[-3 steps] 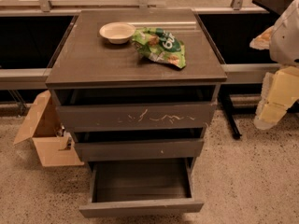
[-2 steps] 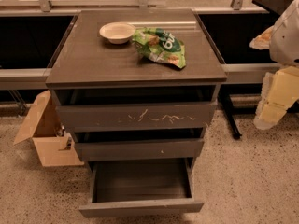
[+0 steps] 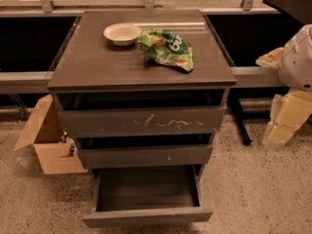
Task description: Close bottom drawer
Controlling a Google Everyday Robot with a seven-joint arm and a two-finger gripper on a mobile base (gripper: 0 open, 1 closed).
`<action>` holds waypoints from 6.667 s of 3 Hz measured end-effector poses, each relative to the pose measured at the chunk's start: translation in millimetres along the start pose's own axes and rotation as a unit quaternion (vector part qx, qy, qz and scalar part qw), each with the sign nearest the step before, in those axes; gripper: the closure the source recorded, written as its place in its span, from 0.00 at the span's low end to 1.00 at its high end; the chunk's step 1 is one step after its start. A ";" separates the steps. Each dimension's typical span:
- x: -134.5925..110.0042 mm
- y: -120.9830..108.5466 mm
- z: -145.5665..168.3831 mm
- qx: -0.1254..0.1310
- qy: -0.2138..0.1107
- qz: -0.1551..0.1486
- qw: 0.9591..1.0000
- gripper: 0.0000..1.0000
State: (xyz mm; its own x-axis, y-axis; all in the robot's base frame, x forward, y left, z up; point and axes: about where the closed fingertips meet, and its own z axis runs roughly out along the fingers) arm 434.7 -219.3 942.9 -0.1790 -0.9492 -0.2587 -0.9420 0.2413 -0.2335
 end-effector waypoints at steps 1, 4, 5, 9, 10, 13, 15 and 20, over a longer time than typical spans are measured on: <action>-0.9 1.7 3.2 -0.003 -0.005 -0.004 1.000 0.00; -26.5 71.7 117.4 -0.107 -0.143 -0.125 0.976 0.00; -35.2 96.2 164.0 -0.142 -0.170 -0.134 0.966 0.00; -12.4 129.6 303.7 -0.198 -0.182 -0.160 0.950 0.00; -3.6 149.0 367.1 -0.222 -0.217 -0.150 0.939 0.00; 16.3 170.4 450.0 -0.256 -0.239 -0.136 0.927 0.00; 43.4 197.3 545.7 -0.284 -0.259 -0.127 0.914 0.00; 104.8 227.6 699.6 -0.287 -0.254 -0.067 0.921 1.00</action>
Offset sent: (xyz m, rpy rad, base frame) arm -0.0148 0.0380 -0.0718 0.1809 0.0612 0.2461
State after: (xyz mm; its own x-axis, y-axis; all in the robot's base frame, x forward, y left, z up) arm 400.3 -122.6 206.9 -0.0317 -0.7104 -0.7030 -0.9668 -0.1565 0.2018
